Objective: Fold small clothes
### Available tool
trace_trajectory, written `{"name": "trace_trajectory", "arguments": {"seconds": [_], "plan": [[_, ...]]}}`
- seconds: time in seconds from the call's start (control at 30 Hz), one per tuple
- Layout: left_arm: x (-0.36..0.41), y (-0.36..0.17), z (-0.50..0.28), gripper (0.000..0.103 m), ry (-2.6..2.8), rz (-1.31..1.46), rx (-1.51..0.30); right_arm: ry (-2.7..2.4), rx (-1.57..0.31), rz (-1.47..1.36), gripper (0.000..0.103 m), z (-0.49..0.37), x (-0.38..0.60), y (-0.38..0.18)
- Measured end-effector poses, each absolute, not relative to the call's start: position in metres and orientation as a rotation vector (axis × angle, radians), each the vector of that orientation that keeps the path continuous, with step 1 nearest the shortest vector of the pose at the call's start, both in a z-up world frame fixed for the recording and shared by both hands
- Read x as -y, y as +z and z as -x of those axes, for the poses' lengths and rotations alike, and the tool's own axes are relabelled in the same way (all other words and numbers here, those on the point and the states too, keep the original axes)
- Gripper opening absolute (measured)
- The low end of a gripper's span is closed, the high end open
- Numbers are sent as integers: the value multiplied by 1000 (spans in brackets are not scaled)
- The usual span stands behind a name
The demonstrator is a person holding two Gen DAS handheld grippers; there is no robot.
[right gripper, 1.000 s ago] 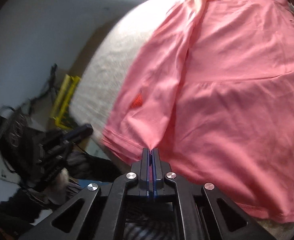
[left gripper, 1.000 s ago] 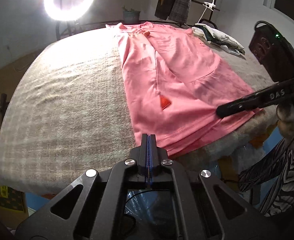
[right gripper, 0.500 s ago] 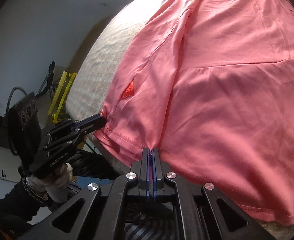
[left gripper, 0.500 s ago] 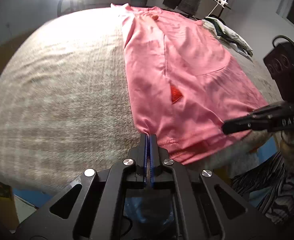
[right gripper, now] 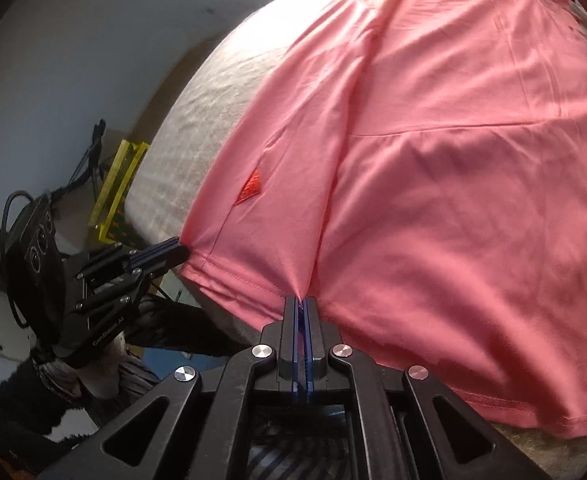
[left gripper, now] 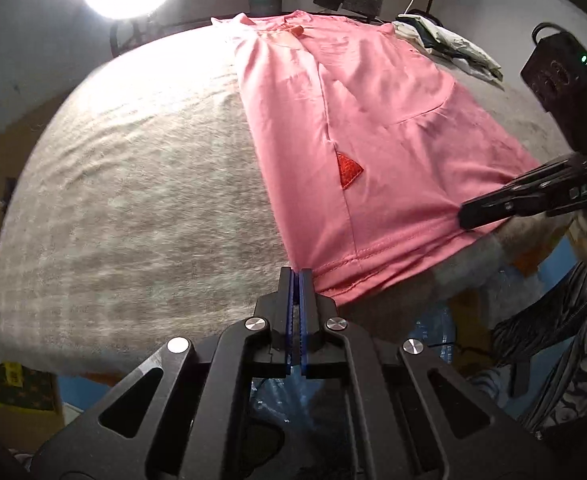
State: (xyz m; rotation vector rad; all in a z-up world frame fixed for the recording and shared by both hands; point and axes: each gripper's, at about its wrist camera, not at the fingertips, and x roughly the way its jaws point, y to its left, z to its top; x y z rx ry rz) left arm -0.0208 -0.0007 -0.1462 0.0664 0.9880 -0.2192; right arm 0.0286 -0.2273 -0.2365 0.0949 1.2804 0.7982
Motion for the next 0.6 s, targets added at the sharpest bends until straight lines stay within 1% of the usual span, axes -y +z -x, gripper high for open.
{"name": "trace_trajectory", "arguments": {"seconds": [0.03,0.07,0.17,0.3,0.37,0.4,0.43,0.5,0.53,0.57,0.6], "plan": [[0,-143,23,0,-208,-79,-973,801,-1262,-87,4,-27,229,-232],[0,-140,25,0,-205,-81,-964,798,-1243,-77,7,-26,228,-227],[-2,-127,29,0,-182,-86,-908,768,-1156,-62,34,-23,238,-209],[2,-106,27,0,-191,-42,-820,732,-1061,-77,35,-24,265,-184],[9,-96,24,0,-200,-14,-775,693,-1001,-79,37,-24,283,-168],[13,-93,22,2,-209,2,-759,678,-978,-80,40,-27,295,-162],[20,-89,19,5,-228,24,-748,662,-959,-83,41,-28,303,-155],[32,-86,11,22,-258,42,-745,625,-920,-98,43,-32,328,-143],[43,-85,8,23,-277,41,-743,608,-904,-106,43,-35,339,-137],[54,-84,6,23,-294,32,-738,590,-888,-115,47,-38,352,-131],[63,-84,5,23,-309,22,-735,573,-873,-123,53,-40,366,-125]]}}
